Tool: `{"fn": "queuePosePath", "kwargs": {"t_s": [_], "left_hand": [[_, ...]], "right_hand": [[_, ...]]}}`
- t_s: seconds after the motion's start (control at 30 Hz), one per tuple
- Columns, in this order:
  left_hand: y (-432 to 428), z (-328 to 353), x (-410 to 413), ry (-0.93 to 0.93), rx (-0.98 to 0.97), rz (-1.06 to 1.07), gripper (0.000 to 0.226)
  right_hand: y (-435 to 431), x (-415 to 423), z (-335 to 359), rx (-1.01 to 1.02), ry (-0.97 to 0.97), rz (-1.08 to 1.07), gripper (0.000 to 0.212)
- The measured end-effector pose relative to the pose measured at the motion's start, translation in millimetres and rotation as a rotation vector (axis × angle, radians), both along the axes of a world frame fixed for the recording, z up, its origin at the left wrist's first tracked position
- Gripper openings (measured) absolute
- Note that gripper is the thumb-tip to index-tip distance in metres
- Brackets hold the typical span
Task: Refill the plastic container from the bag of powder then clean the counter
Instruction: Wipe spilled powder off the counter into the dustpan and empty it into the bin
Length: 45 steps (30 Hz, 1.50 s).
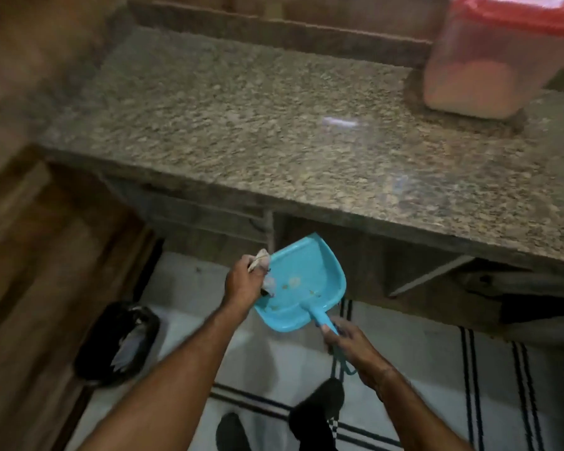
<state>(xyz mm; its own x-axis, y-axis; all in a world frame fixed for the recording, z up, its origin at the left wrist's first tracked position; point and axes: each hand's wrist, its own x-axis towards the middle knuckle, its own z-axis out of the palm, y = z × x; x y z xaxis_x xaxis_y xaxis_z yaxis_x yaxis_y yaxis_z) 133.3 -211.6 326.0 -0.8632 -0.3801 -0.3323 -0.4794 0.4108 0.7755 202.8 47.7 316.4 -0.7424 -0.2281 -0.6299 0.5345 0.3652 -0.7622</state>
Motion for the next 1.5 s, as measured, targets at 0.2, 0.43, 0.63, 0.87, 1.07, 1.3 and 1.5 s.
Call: {"fn": "queuePosePath", "kwargs": {"t_s": [0.2, 0.43, 0.63, 0.87, 1.07, 1.3, 1.5], "left_hand": [[-155.3, -14.7, 138.7, -0.079, 0.035, 0.336, 0.036], [-288.4, -20.1, 259.9, -0.081, 0.034, 0.607, 0.04], [-353.3, -55.0, 306.7, -0.071, 0.228, 0.843, 0.044], [-406.4, -109.0, 303.3, -0.052, 0.312, 1.062, 0.028], [-443.0, -209.6, 302.3, -0.076, 0.365, 1.153, 0.03], [-484.6, -318.4, 309.3, -0.143, 0.308, 1.242, 0.029], [-476.6, -343.2, 302.5, -0.088, 0.436, 1.329, 0.037]], "right_hand": [[-135.9, 42.7, -6.9, 0.036, -0.029, 0.284, 0.023], [-285.9, 95.2, -15.4, 0.083, -0.038, 0.6, 0.023], [-379.3, 107.2, -38.4, 0.164, -0.129, 0.701, 0.017], [-475.8, 84.6, -110.4, 0.248, -0.212, 0.771, 0.012], [-564.7, 59.6, -209.0, 0.332, -0.23, 0.843, 0.023], [-659.0, 51.7, -333.4, 0.429, -0.121, 0.915, 0.033], [-641.3, 52.5, -343.3, 0.513, -0.152, 0.84, 0.009]]}}
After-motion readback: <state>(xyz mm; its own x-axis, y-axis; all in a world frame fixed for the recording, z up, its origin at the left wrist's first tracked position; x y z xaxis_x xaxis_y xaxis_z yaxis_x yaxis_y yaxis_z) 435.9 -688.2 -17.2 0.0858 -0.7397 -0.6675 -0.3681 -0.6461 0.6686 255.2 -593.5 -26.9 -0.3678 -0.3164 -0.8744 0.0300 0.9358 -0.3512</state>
